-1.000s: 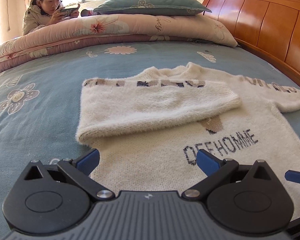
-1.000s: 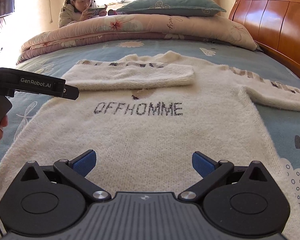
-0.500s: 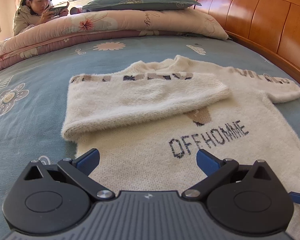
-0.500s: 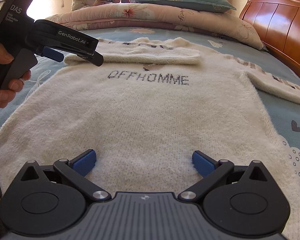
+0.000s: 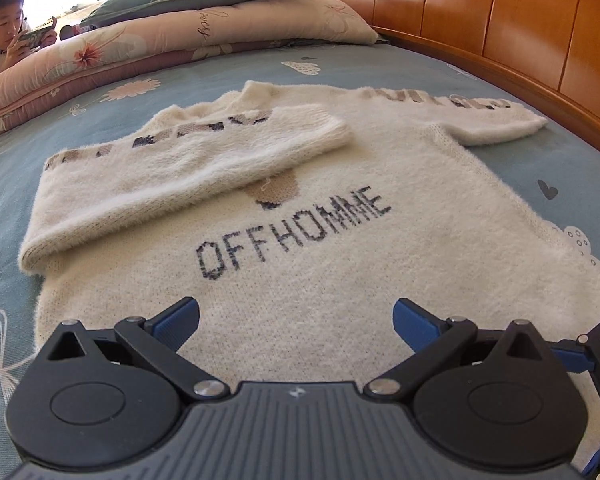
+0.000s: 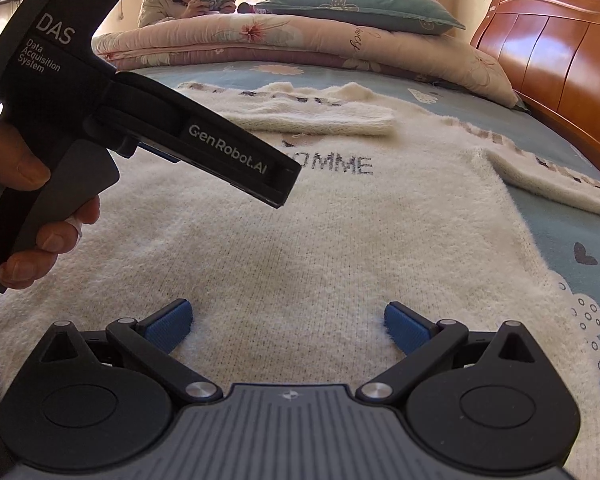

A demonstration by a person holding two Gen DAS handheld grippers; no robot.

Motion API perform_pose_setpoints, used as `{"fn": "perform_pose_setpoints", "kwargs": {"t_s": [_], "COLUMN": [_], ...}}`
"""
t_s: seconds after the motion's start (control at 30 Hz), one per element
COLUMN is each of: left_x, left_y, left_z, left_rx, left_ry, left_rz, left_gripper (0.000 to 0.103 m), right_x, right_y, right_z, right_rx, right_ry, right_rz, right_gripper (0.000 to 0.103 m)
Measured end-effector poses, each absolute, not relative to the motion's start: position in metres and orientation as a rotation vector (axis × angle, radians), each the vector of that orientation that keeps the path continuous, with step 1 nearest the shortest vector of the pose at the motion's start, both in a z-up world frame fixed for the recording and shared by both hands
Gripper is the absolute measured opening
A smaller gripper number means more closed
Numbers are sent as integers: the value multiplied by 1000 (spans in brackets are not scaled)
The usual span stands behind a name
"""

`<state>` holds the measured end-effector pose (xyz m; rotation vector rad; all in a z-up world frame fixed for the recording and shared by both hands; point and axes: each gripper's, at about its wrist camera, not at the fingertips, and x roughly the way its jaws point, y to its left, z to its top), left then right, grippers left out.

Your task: Fold clothes

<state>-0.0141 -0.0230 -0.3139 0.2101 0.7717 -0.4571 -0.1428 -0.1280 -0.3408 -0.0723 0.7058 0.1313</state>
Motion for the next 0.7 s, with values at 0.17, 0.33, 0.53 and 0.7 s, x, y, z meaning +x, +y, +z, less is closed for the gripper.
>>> {"fn": "perform_pose_setpoints", "kwargs": {"t_s": [0.17,0.33,0.53,0.7], "left_x": [-9,-6,-3,-2], "left_y": [-21,-15,-11,-8], "left_z": [-322,-321,-320,-319], "left_rx": [155,99,67,65], "left_ry": [835,852,862,859], "left_rz": [-463,-475,-483,-479], "left_gripper": [102,102,102,102], "right_x": [-144,-145,-146,-144], "right_y": [-127,-127,-126,-125], "right_z": [-341,-341,-340,-339], "right_rx": [-70,-69,-70,-67], "right_ry": [704,707,705,717], "right_rz": [121,119,110,98], "right_gripper": [103,103,103,103]}}
